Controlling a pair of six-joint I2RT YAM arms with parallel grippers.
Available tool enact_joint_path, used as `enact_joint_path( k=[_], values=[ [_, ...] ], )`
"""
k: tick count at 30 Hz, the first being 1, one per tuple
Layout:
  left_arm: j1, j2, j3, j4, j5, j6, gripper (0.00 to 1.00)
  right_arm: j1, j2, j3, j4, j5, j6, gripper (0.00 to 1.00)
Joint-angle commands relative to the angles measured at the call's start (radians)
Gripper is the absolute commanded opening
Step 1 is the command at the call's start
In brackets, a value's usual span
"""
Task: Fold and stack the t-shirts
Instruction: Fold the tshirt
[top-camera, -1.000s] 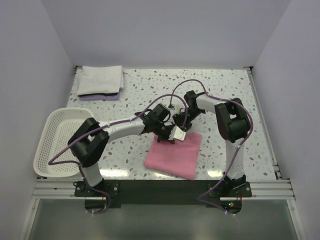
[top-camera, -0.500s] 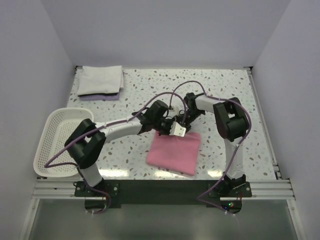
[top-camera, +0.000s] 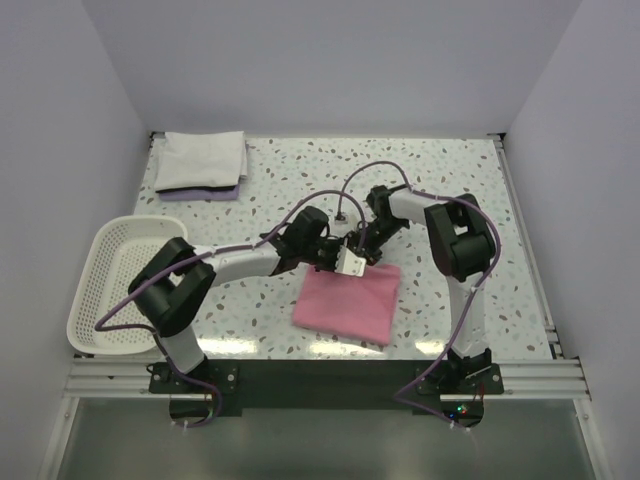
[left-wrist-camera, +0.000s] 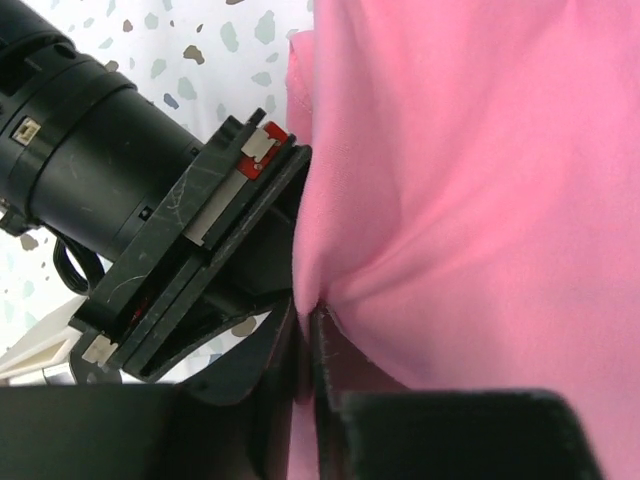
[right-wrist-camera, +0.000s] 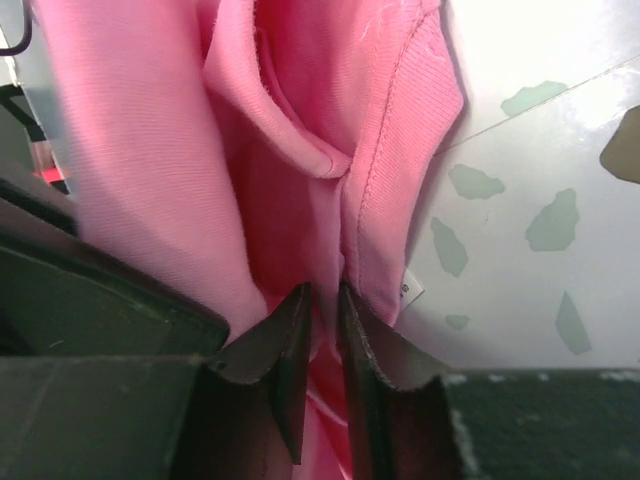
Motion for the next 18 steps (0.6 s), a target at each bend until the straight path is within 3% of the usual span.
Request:
enact_joint_path(
  k=[1,3,6,9,13,18],
  values=[
    [0.011,-0.052,-0.012,0.115,0.011,0.027,0.22,0.009,0.036,0.041,-0.025,0.093,-0.058,0.26],
    [0.011,-0.060,-0.006,0.109,0.002,0.015,0.33,0.006,0.028,0.085,-0.053,0.112,-0.063,0.30],
    [0.019,-0.098,0.014,0.045,-0.009,-0.007,0.35,0.006,-0.012,0.144,-0.103,0.188,-0.079,0.33],
    [0.028,-0.142,0.064,-0.148,0.032,-0.022,0.38,0.007,-0.050,0.216,-0.166,0.250,-0.119,0.35],
    [0.083,-0.141,0.189,-0.506,0.194,-0.025,0.42,0.001,-0.079,0.332,-0.287,0.355,-0.176,0.40],
    [0.212,-0.081,0.261,-0.673,0.291,-0.034,0.49,-0.042,-0.107,0.437,-0.385,0.402,-0.211,0.50]
  ],
)
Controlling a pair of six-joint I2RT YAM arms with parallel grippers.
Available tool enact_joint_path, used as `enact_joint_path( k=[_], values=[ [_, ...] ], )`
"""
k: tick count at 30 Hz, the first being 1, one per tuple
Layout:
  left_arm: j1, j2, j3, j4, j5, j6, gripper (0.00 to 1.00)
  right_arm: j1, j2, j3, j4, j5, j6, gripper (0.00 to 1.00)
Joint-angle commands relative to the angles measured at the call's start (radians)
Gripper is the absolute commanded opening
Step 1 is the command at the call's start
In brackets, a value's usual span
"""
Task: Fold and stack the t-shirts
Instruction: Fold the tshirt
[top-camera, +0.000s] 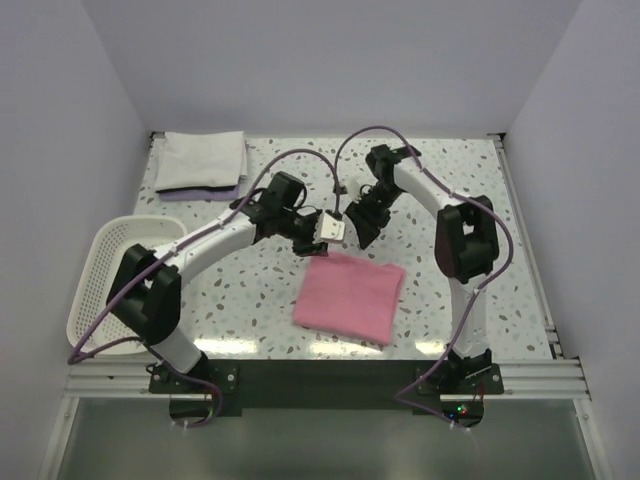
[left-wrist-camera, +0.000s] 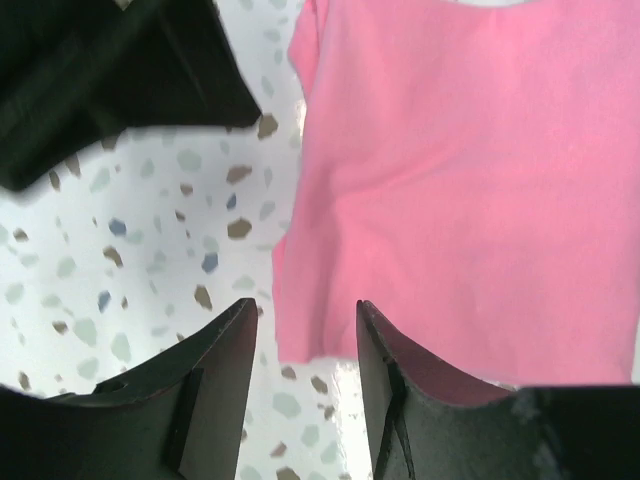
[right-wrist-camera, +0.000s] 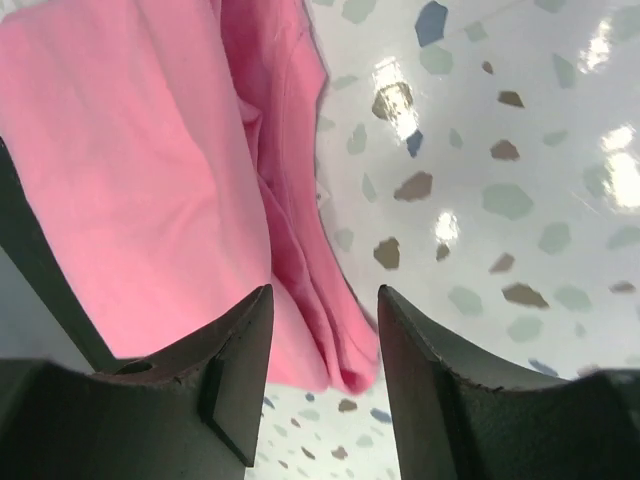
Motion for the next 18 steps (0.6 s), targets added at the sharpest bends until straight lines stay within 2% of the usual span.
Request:
enact_joint_path(
  k=[1,4,7,14,18],
  values=[
    [0.077,0.036,0.061,-0.221,0.124,-0.020,0.50,-0.041,-0.089,0.064,-0.159,0.062,-0.077,0.50],
    [0.134,0.091,0.111,-0.231,0.135,-0.054,0.53,-0.073,-0.132,0.010,-0.198,0.039,-0.116,0.53],
    [0.161,0.151,0.154,-0.222,0.146,-0.083,0.55,-0.084,-0.198,-0.111,-0.139,0.028,-0.118,0.54],
    [0.168,0.277,0.208,-0.216,0.175,-0.126,0.56,-0.087,-0.222,-0.295,-0.028,0.038,-0.099,0.54],
    [0.168,0.309,0.221,-0.202,0.176,-0.126,0.57,-0.090,-0.206,-0.321,0.003,0.055,-0.105,0.54]
  ],
)
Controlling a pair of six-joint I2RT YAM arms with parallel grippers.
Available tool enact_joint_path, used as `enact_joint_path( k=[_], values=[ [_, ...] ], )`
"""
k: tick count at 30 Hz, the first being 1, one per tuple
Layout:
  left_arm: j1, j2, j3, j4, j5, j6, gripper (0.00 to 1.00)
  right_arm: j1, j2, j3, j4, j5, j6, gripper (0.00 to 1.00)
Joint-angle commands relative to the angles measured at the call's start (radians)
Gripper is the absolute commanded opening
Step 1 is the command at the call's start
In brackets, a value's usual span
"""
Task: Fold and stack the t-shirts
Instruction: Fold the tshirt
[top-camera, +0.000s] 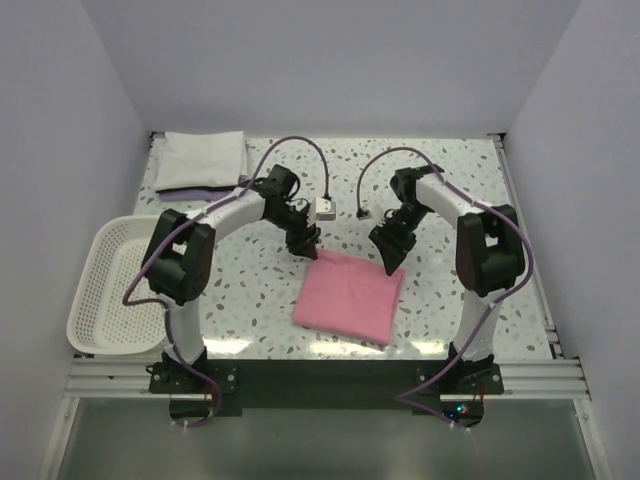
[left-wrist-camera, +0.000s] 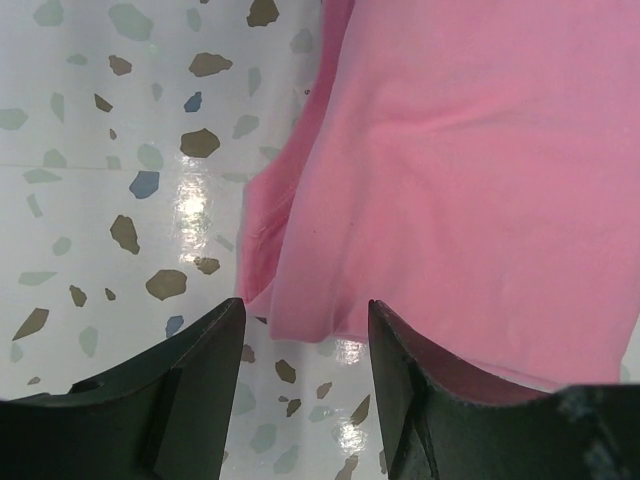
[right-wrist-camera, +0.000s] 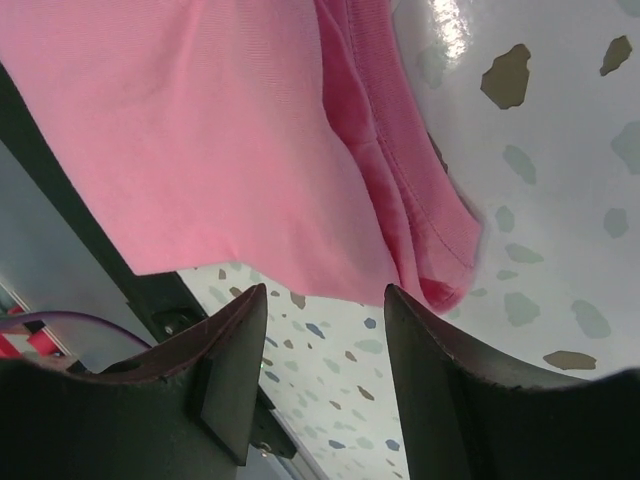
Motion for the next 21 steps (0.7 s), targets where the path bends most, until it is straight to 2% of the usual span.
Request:
enact_joint_path(
  k=[1,13,18,21],
  values=[
    [0.001,0.019,0.049,-0.006,0.050,-0.020,0.57,-0.001,-0.016,-0.005,0.048,0.015,-0.017,0.54],
    [-0.019,0.088,0.052,0.034,0.053,-0.049,0.51,-0.001,0.022,-0.046,0.088,0.061,-0.034,0.51],
    [-0.029,0.117,0.049,0.052,0.036,-0.063,0.40,-0.003,0.027,-0.054,0.080,0.070,-0.047,0.47],
    [-0.029,0.134,0.047,0.060,0.033,-0.077,0.30,-0.003,0.019,-0.051,0.074,0.069,-0.053,0.40]
  ],
)
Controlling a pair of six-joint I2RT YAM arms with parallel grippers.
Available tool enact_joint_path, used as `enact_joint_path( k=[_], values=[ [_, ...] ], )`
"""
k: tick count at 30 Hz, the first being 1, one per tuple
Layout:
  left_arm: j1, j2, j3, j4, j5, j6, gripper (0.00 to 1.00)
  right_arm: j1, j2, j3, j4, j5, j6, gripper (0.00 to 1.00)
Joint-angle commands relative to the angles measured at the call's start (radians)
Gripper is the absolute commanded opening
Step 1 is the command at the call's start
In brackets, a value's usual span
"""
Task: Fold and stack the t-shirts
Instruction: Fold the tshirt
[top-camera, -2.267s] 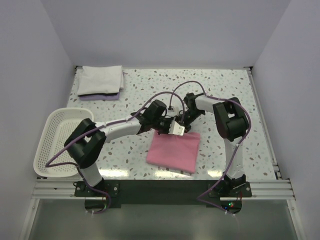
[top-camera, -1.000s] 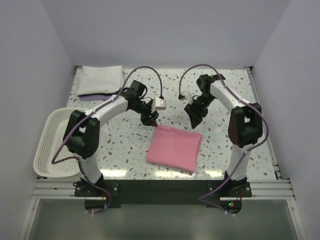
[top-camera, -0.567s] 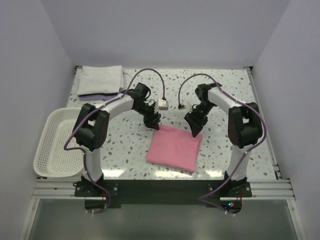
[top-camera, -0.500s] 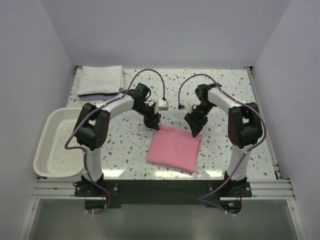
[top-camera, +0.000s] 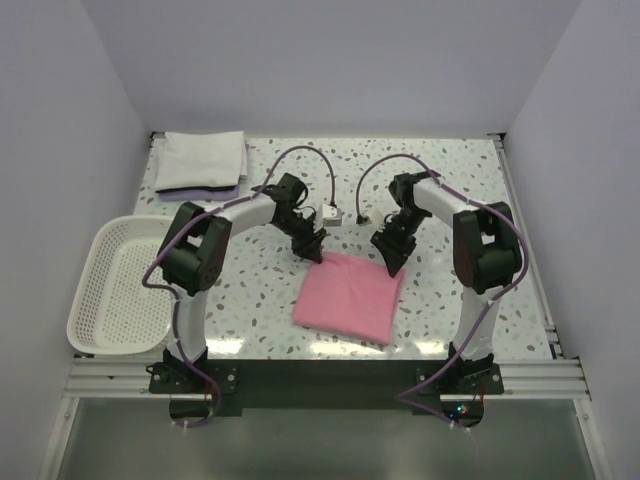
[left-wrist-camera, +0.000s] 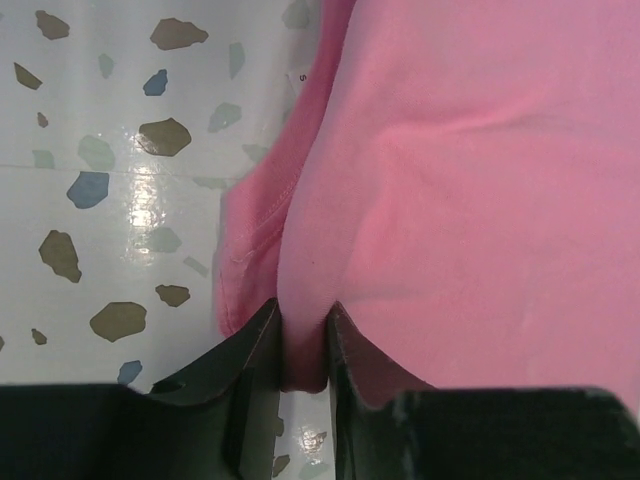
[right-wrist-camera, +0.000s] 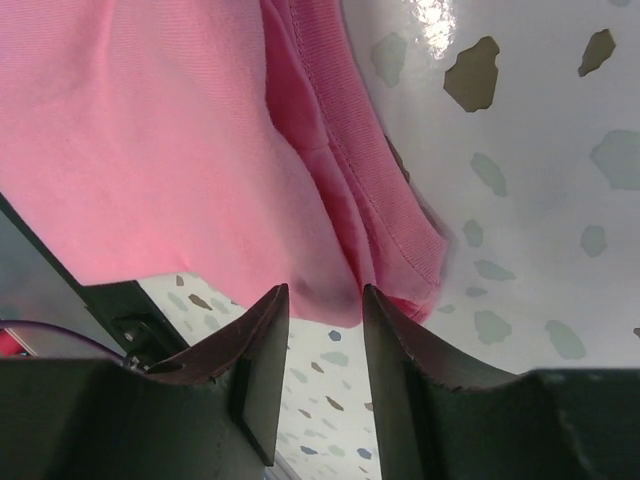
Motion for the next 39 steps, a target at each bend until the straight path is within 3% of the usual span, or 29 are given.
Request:
enact_joint_path(
  k=[1,4,9,13,24,31,39],
  values=[
    [-0.005,0.017,0.028,0.034,0.011,-0.030,0.26,-0.002,-0.013,0.005,-0.009,0.014,-0.028,0.39],
    [-0.005,0.026,0.025,0.044,-0.003,-0.045,0.20,0.000,-0.023,0.020,-0.034,0.012,-0.036,0.28],
    [-0.005,0.034,0.021,0.057,-0.012,-0.059,0.19,0.000,-0.032,0.051,-0.069,0.019,-0.048,0.16],
    [-0.005,0.032,0.014,0.066,-0.023,-0.062,0.17,0.000,-0.046,0.055,-0.076,0.026,-0.050,0.00],
    [-0.005,0.057,0.011,0.072,-0.097,-0.057,0.07,-0.022,-0.075,0.108,-0.108,0.157,-0.061,0.00],
    [0.004,0.093,0.025,0.061,-0.150,-0.050,0.01,-0.074,0.013,0.080,0.071,0.253,-0.018,0.00],
    [0.042,0.118,0.091,0.064,-0.181,-0.100,0.00,-0.077,0.103,0.112,0.237,0.313,0.061,0.00]
  ],
)
